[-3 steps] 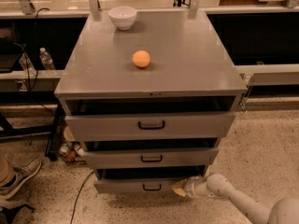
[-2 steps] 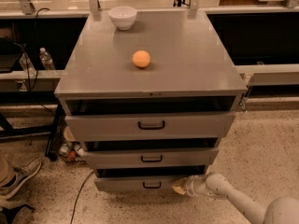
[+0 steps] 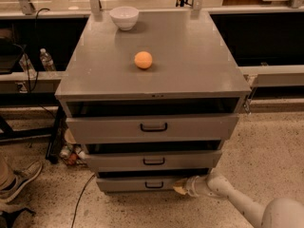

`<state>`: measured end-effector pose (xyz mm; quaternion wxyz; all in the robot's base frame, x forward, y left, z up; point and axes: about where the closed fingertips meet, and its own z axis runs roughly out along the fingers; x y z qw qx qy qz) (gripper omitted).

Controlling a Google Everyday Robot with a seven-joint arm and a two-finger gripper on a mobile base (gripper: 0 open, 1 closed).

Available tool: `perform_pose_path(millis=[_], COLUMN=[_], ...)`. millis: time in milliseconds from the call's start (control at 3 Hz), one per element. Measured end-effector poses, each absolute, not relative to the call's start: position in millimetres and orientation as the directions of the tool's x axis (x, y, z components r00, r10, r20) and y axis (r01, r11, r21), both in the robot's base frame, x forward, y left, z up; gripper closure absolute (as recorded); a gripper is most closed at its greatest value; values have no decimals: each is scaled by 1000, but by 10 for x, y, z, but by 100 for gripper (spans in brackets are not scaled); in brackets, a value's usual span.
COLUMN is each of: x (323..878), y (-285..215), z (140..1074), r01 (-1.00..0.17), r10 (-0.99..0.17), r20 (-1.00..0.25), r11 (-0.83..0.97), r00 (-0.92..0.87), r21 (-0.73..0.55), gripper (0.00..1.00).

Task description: Close bottom drawer

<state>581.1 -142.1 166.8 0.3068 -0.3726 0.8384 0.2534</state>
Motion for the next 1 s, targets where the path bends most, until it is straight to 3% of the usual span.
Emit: perform_pose_path(millis=[333, 1000], x=[5416, 4954], y=[-1729, -2144], z=[1675, 1781], r01=[-731, -649], r10=[-474, -421], r20=[-621, -574], r11=[636, 711], r00=[-624, -702], r21=[249, 271], gripper=[100, 100])
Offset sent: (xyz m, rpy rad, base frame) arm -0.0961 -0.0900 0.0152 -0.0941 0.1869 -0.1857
